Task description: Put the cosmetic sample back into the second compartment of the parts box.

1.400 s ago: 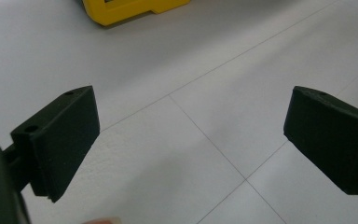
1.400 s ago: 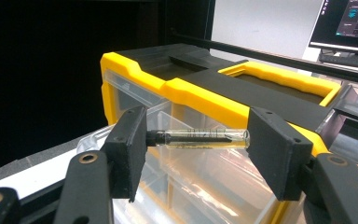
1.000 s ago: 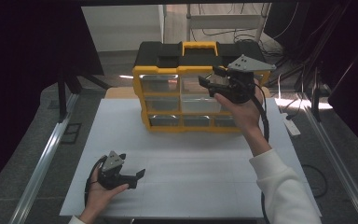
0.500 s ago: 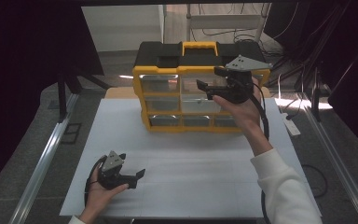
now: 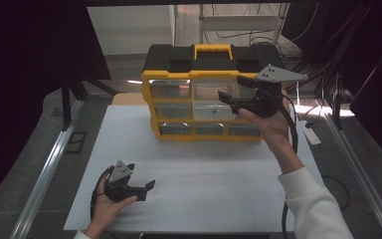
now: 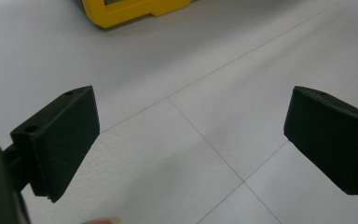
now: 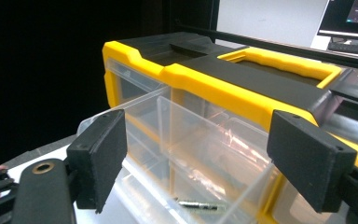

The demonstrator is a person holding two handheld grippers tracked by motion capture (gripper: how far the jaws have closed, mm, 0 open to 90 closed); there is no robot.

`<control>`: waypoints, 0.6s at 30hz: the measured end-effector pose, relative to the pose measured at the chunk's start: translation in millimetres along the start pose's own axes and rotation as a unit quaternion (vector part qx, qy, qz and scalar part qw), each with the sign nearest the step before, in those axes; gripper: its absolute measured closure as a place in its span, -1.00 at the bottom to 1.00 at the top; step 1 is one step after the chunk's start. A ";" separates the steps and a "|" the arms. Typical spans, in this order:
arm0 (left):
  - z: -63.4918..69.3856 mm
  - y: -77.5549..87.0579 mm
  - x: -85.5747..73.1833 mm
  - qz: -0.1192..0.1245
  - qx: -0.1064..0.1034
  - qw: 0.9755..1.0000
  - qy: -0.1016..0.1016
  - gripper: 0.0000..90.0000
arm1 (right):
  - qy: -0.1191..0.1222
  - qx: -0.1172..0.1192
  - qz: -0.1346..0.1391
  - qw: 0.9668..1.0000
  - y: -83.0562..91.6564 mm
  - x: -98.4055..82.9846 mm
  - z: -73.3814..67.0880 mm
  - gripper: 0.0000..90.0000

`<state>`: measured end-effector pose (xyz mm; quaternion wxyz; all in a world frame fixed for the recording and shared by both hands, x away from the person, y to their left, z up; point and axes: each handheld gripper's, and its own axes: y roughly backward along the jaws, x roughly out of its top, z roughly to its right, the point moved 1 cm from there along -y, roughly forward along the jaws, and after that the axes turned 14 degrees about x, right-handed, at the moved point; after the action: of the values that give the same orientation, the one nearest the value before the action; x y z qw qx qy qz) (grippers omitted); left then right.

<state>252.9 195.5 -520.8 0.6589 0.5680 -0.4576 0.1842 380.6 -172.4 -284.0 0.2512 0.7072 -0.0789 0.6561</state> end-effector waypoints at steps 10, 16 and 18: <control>0.1 1.2 -1.0 0.001 -0.002 1.000 -0.004 -0.91 | 0.002 0.003 0.013 1.000 31.1 -18.9 -14.4 -0.56; -0.3 1.1 -1.0 0.001 -0.003 1.000 -0.002 -0.91 | 0.001 0.003 0.015 1.000 47.9 -36.2 -21.9 -0.56; 0.1 0.5 -0.8 0.001 -0.002 1.000 -0.003 -0.91 | -0.005 0.003 0.016 1.000 56.9 -47.6 -24.8 -0.56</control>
<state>252.1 195.8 -521.2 0.6585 0.5669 -0.4602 0.1822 327.4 -220.4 -315.4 0.2382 0.7102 -0.0892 0.6564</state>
